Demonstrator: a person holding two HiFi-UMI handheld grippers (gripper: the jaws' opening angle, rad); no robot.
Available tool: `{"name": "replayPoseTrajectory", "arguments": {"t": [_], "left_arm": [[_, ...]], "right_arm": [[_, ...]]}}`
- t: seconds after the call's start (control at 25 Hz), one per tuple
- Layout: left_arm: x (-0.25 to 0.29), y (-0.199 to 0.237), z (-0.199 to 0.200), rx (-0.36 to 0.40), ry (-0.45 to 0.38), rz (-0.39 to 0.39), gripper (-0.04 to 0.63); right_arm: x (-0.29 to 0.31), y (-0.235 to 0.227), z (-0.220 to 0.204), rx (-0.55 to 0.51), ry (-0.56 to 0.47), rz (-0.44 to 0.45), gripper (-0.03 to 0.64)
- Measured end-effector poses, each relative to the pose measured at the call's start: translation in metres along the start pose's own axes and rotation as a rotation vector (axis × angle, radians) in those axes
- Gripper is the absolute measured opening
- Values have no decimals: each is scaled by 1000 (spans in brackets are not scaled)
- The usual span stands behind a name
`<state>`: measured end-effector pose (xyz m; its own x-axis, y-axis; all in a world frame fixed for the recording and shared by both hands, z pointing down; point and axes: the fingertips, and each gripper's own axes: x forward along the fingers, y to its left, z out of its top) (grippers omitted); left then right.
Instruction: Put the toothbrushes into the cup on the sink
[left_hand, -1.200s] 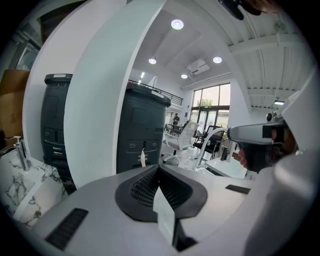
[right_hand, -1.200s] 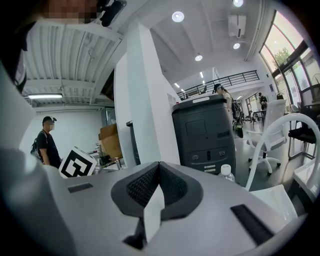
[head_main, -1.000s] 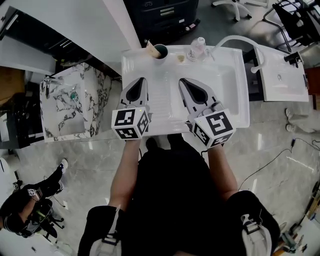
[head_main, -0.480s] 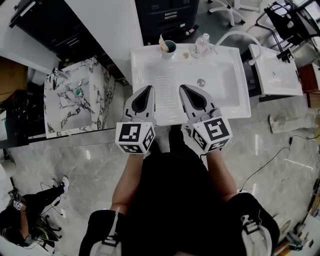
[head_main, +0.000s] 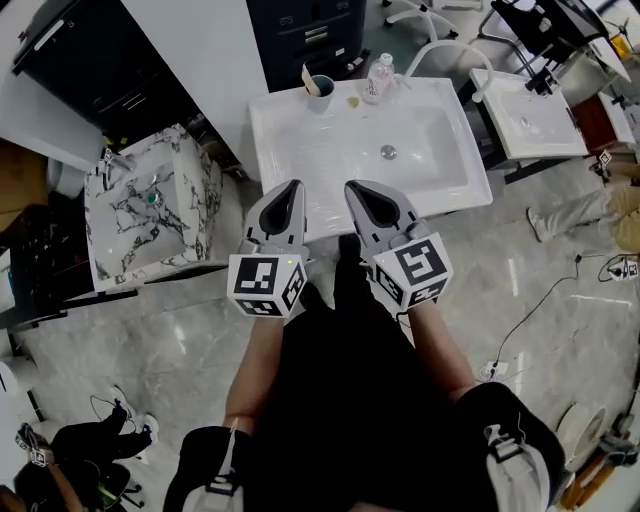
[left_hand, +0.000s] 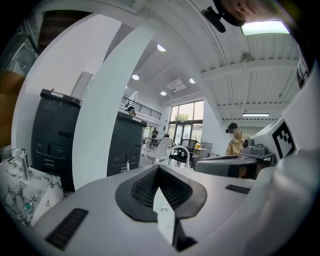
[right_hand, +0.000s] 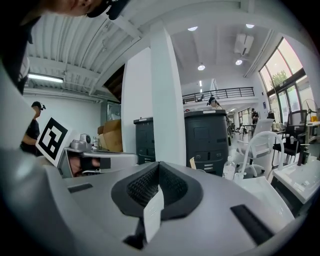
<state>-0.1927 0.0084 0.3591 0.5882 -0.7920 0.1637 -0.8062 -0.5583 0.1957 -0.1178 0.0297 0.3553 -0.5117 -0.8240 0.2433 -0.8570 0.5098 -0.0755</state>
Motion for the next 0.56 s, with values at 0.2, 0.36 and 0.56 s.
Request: {"name": "replayPoseTrajectory", "arguments": {"t": [0.2,0.36,0.56], "left_arm": [[-9,-11,3,33,6,-38,14],[-14,-16,10,52,-3,-57,14],[-13,-21,8,58,6,-79,14]], "right_arm": [[-14,6,7,2,-24,-38,29],[-19,12,13,-5,-41,-49,29],[-21,15,12,-3,-34,-58,29]]}}
